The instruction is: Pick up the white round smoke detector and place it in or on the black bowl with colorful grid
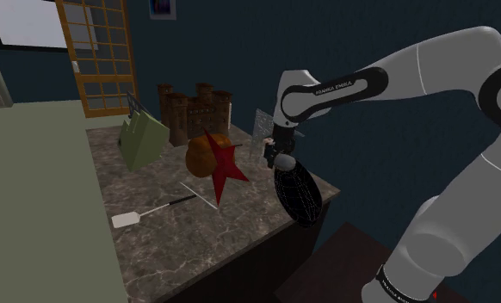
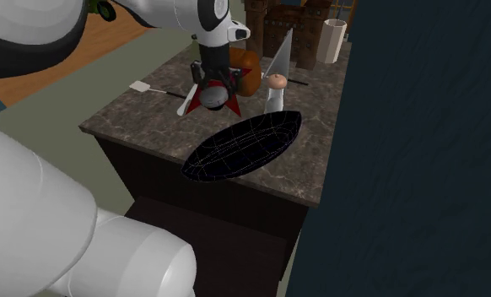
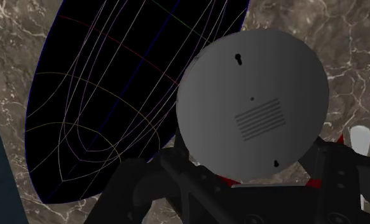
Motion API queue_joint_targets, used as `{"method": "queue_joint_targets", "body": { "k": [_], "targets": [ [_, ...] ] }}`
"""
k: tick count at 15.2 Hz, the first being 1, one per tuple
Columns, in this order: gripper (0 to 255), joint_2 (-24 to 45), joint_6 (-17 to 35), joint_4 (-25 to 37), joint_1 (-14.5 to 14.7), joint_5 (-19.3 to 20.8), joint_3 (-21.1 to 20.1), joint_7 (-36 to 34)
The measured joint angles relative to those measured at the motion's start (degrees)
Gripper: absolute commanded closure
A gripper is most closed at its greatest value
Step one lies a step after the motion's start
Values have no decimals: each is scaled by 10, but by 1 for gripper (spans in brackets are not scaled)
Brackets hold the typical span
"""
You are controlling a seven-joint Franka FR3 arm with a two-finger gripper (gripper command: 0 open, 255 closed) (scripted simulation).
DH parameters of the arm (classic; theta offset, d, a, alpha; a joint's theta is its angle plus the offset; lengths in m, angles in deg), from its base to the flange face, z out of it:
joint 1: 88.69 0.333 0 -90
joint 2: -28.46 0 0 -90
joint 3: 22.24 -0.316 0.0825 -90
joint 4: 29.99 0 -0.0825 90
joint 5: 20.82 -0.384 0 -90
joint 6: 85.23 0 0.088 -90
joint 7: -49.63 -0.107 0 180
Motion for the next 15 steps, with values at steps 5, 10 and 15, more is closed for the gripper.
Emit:
{"method": "queue_joint_targets", "body": {
  "k": [5,10,15],
  "targets": [
    [255,-20,-2,-19,-30,9,42,66],
    [255,-22,17,-40,-49,16,69,109],
    [255,-5,55,-62,-50,15,70,112]
  ]
}}
